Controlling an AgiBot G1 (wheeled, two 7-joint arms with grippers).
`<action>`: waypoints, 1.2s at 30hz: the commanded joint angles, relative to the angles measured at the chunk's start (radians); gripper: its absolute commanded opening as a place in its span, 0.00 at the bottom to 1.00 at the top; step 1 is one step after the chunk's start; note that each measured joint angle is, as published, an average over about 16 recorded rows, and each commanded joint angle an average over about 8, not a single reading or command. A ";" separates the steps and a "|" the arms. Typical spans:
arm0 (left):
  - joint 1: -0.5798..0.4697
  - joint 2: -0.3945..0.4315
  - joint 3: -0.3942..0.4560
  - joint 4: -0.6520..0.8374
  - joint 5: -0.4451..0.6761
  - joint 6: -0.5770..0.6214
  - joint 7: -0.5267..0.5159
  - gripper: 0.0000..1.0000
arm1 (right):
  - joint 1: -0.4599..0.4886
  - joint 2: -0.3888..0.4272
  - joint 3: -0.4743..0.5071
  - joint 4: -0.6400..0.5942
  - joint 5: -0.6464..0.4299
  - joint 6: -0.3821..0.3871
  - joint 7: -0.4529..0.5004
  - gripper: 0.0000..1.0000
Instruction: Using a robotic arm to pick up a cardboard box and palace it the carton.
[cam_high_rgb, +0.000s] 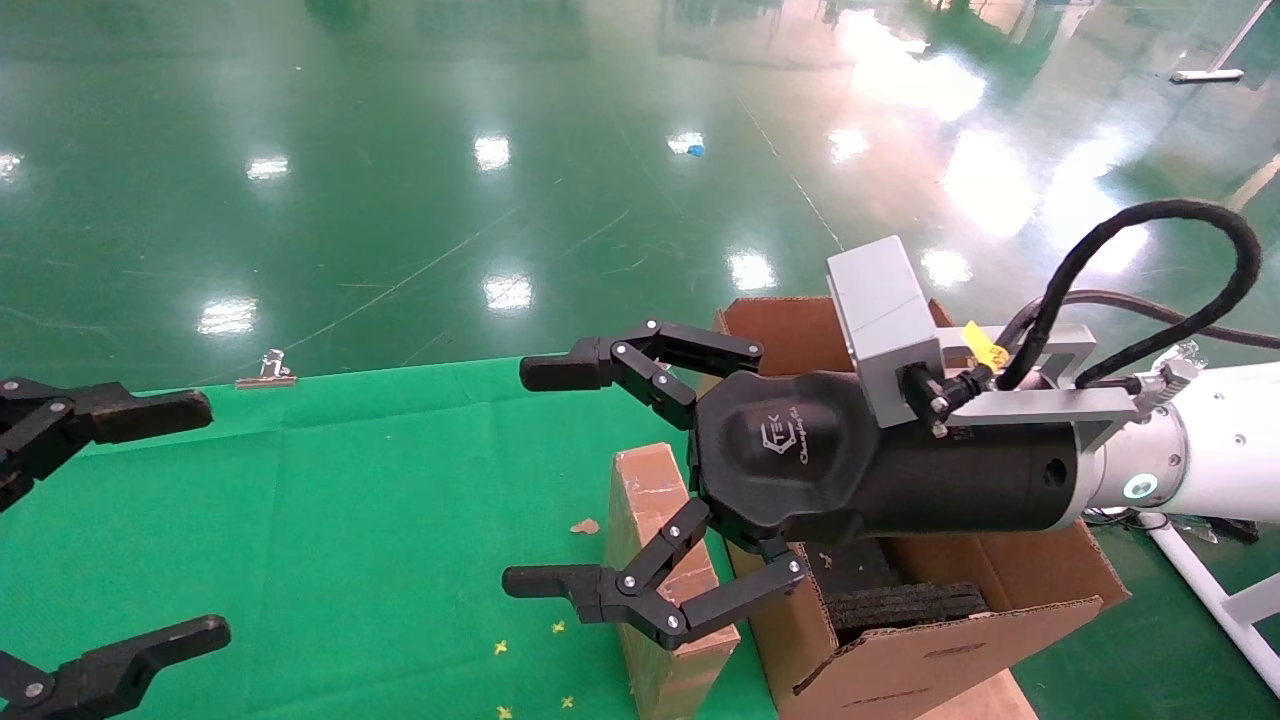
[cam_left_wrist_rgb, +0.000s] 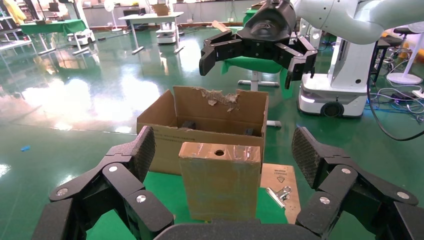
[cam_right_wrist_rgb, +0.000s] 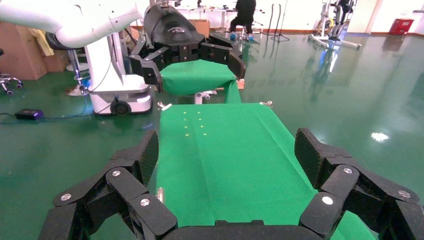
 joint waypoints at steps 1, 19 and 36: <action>0.000 0.000 0.000 0.000 0.000 0.000 0.000 1.00 | 0.000 0.000 0.000 0.000 0.000 0.000 0.000 1.00; 0.000 0.000 0.001 0.001 0.000 0.000 0.000 1.00 | 0.024 -0.005 -0.044 0.018 -0.077 0.000 0.033 1.00; -0.001 0.000 0.002 0.001 -0.001 0.000 0.001 1.00 | 0.487 -0.142 -0.470 0.052 -0.581 -0.095 0.280 1.00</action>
